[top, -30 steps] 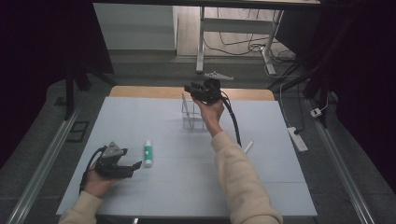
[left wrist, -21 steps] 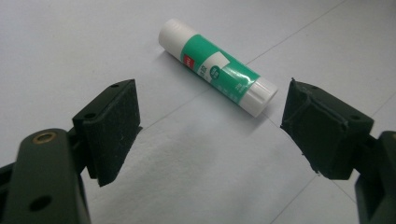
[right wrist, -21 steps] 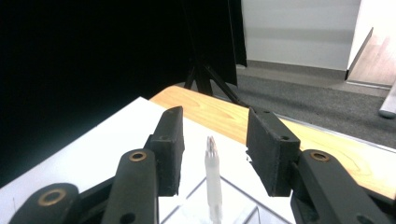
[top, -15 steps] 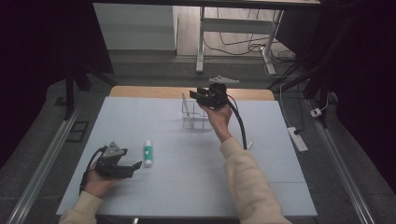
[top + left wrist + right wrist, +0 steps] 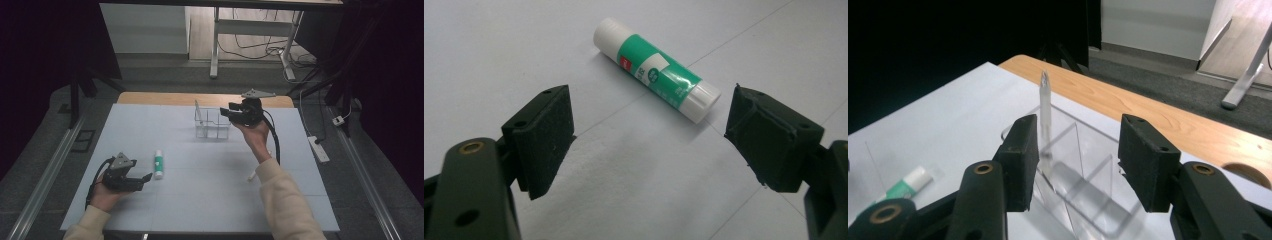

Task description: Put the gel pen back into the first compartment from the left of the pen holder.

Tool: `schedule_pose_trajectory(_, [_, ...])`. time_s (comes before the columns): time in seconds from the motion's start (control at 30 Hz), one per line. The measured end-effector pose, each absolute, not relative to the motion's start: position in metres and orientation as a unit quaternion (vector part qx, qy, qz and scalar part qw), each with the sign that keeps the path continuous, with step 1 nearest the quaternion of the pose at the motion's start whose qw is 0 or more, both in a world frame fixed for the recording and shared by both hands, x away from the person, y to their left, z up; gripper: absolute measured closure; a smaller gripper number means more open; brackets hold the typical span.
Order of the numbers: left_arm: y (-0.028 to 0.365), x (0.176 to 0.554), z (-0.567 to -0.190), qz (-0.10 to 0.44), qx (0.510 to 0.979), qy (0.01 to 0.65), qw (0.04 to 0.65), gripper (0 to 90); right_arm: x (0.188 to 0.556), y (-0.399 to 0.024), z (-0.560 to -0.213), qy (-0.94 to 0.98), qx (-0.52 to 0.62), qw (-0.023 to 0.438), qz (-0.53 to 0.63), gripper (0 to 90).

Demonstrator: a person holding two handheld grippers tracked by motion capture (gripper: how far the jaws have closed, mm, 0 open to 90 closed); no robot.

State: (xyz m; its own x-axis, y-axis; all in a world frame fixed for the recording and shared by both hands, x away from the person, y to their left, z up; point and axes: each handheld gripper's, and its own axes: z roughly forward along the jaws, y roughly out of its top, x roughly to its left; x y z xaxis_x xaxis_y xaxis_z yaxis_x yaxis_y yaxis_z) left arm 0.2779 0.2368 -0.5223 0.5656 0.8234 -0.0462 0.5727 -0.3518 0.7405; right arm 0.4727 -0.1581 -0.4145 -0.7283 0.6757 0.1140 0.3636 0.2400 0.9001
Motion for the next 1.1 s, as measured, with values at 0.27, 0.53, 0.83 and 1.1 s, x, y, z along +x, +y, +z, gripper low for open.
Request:
schedule_pose_trajectory(0.27, [0.236, 0.277, -0.522, 0.170, 0.805, 0.434, 0.367, 19.5, 0.461, -0.182, -0.422, 0.780, 0.337, 0.151, 0.505, 46.9])
schedule_pose_trajectory(0.53, [0.237, 0.278, -0.523, 0.168, 0.804, 0.436, 0.367, 19.5, 0.451, -0.199, -0.428, 0.796, 0.327, 0.151, 0.486, 45.4])
schedule_pose_trajectory(0.83, [0.236, 0.277, -0.522, 0.169, 0.803, 0.438, 0.367, 19.6, 0.443, -0.219, -0.435, 0.804, 0.327, 0.150, 0.474, 43.6])
schedule_pose_trajectory(1.1, [0.236, 0.278, -0.523, 0.170, 0.803, 0.439, 0.365, 19.6, 0.437, -0.228, -0.442, 0.818, 0.306, 0.149, 0.464, 42.6])
